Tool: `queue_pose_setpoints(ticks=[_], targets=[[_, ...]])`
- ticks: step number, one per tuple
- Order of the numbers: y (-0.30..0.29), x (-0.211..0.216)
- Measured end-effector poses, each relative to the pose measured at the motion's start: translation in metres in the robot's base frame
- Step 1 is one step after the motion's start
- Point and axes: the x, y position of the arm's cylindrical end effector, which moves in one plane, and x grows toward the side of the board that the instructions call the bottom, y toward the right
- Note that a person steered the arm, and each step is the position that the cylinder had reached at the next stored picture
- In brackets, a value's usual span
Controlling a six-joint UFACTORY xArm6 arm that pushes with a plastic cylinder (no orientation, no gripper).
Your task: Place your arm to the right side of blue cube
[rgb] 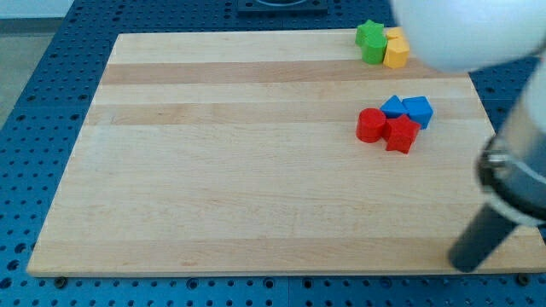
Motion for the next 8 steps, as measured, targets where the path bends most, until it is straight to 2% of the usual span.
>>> queue_pose_setpoints(ticks=[1,2,3,5,6,8], targets=[[0.073,-0.016],[0.126,-0.078],[0.131,-0.102],[0.131,-0.112],[0.131,-0.131],[0.111,-0.220]])
